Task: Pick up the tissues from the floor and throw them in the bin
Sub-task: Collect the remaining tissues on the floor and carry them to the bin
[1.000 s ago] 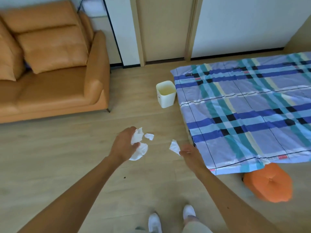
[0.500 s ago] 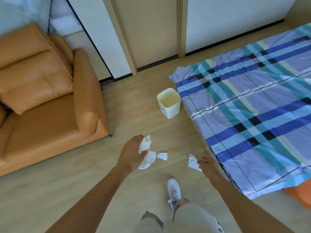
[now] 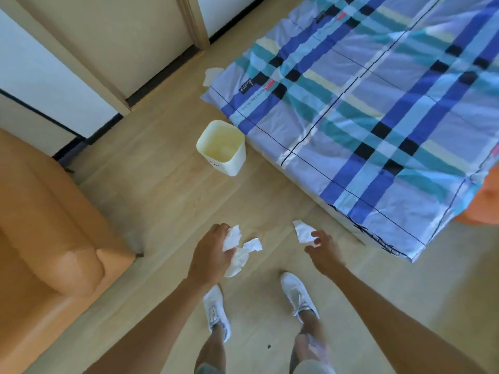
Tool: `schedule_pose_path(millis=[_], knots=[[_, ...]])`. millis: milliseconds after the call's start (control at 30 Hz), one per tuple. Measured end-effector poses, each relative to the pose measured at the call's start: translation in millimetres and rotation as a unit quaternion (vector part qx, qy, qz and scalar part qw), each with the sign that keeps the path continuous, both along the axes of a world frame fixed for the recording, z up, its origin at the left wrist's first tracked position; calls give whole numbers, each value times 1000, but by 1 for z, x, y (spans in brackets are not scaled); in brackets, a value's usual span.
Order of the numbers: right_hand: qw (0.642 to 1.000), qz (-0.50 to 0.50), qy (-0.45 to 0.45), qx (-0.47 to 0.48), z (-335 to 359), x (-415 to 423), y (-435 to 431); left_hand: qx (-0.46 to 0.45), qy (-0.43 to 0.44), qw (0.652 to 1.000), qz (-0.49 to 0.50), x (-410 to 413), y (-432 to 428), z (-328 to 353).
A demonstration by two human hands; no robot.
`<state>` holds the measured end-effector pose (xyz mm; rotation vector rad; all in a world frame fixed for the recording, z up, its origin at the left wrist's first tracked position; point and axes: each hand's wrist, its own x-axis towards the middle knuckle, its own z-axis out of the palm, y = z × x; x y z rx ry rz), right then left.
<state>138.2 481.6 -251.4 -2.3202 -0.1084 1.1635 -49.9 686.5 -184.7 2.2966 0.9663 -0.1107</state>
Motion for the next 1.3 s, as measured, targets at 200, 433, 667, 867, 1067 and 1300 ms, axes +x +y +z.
schedule_pose_path(millis=[200, 433, 667, 867, 1067, 1300], knots=[[997, -7, -22, -77, -111, -10, 16, -11, -6, 997, -71, 2, 43, -135], [989, 57, -64, -121, -278, -6, 34, -27, 7, 994, -103, -9, 52, -310], [976, 120, -57, -174, -451, 13, 37, -54, 31, 988, -143, -28, 31, -468], [957, 176, -64, -220, -554, 48, 33, -55, 26, 980, -190, -23, 16, -558], [957, 150, -45, -244, -612, 71, 32, -39, 77, 971, -224, -5, 14, -621], [956, 94, -104, -257, -635, 58, 37, -56, 178, 960, -209, 8, 1, -668]])
